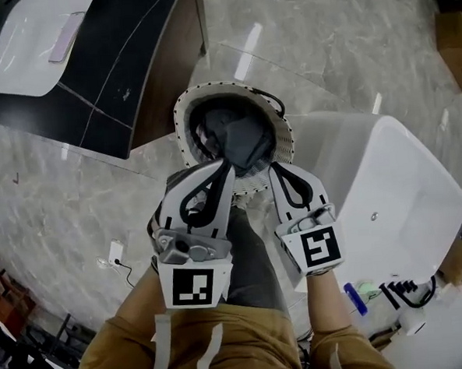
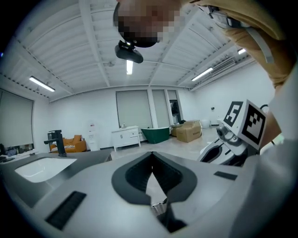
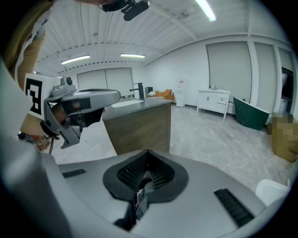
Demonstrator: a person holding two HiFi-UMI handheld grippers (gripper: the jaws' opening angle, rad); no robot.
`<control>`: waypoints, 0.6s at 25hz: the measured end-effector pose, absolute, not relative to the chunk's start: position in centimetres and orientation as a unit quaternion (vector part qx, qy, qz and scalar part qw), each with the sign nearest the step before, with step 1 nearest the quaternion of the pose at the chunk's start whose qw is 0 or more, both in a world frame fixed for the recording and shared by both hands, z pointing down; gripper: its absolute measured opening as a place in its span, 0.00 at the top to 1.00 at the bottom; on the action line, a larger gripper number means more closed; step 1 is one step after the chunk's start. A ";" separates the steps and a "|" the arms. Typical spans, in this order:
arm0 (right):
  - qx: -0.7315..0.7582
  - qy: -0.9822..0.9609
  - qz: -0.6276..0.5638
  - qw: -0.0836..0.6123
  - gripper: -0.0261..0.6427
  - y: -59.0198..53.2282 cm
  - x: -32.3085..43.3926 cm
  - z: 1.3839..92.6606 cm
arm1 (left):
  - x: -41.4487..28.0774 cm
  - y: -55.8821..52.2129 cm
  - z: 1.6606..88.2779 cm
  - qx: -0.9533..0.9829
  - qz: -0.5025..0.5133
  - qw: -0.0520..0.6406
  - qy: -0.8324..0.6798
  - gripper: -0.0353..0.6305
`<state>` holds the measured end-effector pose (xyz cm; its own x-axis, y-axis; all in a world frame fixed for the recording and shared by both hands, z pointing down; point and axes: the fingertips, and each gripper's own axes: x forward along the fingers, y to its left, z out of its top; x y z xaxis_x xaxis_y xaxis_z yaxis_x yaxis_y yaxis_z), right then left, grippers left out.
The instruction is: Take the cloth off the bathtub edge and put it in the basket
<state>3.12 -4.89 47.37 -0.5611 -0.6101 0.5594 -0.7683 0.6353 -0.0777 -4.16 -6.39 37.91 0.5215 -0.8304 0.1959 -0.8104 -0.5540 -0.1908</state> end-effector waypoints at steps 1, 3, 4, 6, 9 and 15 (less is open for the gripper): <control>0.403 -0.868 0.158 0.244 0.95 -4.9 3.2 46.1 | -4.2 -6.3 37.1 -0.872 -0.131 0.039 0.470 0.94; 0.414 -0.864 0.160 0.237 0.95 -4.8 3.6 43.7 | -4.2 -6.0 35.4 -0.873 -0.129 0.041 0.469 0.94; 0.419 -0.863 0.159 0.232 0.95 -4.8 3.7 42.3 | -4.2 -5.8 34.5 -0.873 -0.128 0.043 0.468 0.94; 0.427 -0.865 0.146 0.217 0.95 -4.8 4.0 39.3 | -4.1 -5.6 32.4 -0.874 -0.125 0.052 0.467 0.94; 0.437 -0.867 0.124 0.203 0.95 -5.1 4.4 34.9 | -4.0 -5.7 29.2 -0.874 -0.114 0.072 0.467 0.94; 0.455 -0.872 0.083 0.162 0.95 -4.1 5.2 25.4 | -3.7 -4.4 22.1 -0.873 -0.095 0.091 0.469 0.94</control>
<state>5.22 -4.06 25.41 -0.5340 -0.7655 0.3591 -0.8197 0.5729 0.0023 -3.72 -4.36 22.08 0.5418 -0.8367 0.0802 -0.8023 -0.5433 -0.2473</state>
